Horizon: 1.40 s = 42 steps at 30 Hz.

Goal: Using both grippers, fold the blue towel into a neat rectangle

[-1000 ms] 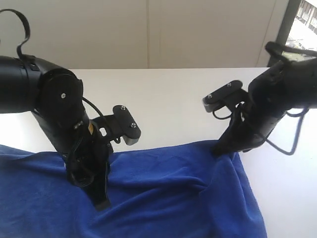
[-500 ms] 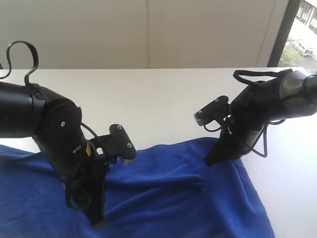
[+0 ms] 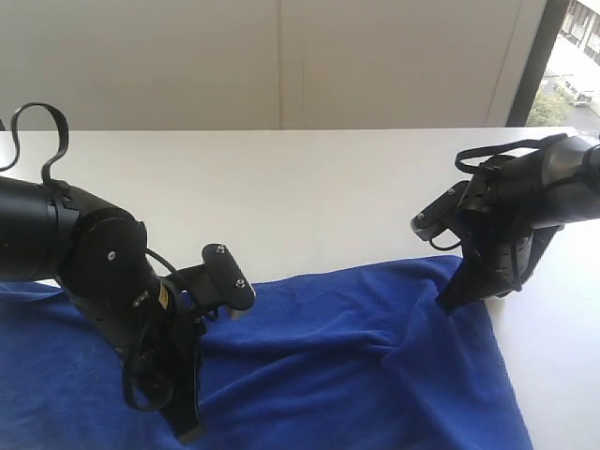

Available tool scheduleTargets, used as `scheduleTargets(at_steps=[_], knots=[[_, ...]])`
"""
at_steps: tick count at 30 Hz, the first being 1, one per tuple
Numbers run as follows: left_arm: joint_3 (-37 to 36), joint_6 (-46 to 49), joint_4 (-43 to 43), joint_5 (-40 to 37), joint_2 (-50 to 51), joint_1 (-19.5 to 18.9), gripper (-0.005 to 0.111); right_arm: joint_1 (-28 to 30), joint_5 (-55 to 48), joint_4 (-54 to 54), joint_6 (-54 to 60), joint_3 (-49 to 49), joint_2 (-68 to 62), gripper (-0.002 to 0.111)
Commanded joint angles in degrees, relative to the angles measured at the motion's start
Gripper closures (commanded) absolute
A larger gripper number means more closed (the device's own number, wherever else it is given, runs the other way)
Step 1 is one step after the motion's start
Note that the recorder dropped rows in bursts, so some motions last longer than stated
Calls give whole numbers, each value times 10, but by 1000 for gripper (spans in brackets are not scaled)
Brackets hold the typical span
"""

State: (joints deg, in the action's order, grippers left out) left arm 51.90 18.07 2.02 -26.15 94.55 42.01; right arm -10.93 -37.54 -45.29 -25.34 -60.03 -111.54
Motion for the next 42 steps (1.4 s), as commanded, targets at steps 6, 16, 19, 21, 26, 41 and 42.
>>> scheduleTargets(at_steps=[6,16,19,21,26,41,42], knots=[[-5,-5,10,-1,-2,4,107,11,-5,62,18,1,44,108],[-5,-30,44,13,-2,4,107,11,-27,390,266,39,124,108],[-5,-30,44,10,-2,4,107,11,-4,392,267,64,124,108],[-5,-29,44,10,-2,4,107,11,0,391,267,76,120,108],[-5,-29,46,12,-2,4,107,11,6,390,265,83,108,108],[-5,-29,51,10,-2,4,107,11,-19,244,161,108,56,108],[-5,-29,51,10,-2,4,107,11,-29,221,144,108,56,108]])
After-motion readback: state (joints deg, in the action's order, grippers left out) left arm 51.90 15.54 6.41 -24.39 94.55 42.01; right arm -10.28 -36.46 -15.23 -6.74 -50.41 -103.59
